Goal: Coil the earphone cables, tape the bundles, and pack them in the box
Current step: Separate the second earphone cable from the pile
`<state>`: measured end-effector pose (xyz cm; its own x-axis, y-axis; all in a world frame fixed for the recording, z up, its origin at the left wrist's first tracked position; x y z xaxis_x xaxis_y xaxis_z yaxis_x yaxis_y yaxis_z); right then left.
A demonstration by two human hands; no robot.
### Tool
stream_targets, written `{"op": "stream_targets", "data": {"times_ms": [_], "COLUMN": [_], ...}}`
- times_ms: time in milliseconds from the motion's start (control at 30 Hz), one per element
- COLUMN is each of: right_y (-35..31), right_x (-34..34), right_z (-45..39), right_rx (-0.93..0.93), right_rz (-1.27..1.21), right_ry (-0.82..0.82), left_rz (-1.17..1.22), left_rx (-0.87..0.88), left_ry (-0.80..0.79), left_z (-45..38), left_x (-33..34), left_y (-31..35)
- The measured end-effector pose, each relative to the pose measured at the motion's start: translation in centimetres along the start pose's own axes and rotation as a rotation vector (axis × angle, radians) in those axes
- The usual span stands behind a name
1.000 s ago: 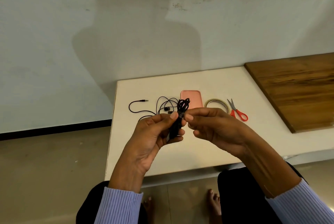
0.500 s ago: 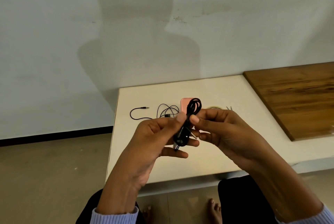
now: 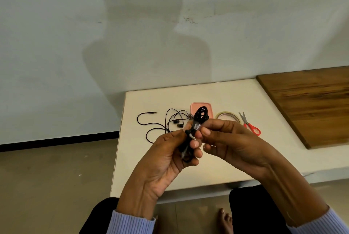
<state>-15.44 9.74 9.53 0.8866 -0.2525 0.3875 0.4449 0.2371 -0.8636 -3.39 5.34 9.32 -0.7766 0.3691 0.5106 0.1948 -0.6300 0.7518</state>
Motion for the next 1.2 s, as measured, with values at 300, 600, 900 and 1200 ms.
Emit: {"op": "stream_targets", "data": {"times_ms": [300,600,900,1200], "right_y": [2.0,3.0,3.1,3.5], "right_x": [-1.5,-2.0,-1.5,-2.7], "right_z": [-1.2,-2.3,-2.4,-2.3], "right_rx": [-0.066,0.024,0.033,0.001], "right_rz": [0.332,0.106,-0.010,0.273], "right_ry": [0.280,0.096,-0.026,0.333], "left_rz": [-0.539,-0.320,-0.122,-0.529], "left_rx": [0.182,0.085,-0.116,0.111], "left_ry": [0.180,0.110,-0.072,0.262], "left_z": [-1.3,-1.7,-1.8,-2.5], "left_x": [-2.2,-2.1,-1.5,-3.4], "left_y": [-0.7,-1.7,-2.3,-2.3]}}
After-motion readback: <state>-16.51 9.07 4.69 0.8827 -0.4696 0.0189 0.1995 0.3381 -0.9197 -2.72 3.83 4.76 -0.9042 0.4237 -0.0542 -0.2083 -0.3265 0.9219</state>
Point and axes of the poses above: each hand's wrist, its own z-axis away from the middle knuckle, its own x-axis out of the palm, y = z × x, the point moved 4 cm from there along -z, towards the middle knuckle, and after that the axes turned 11 degrees about y, right-handed, at the moved point
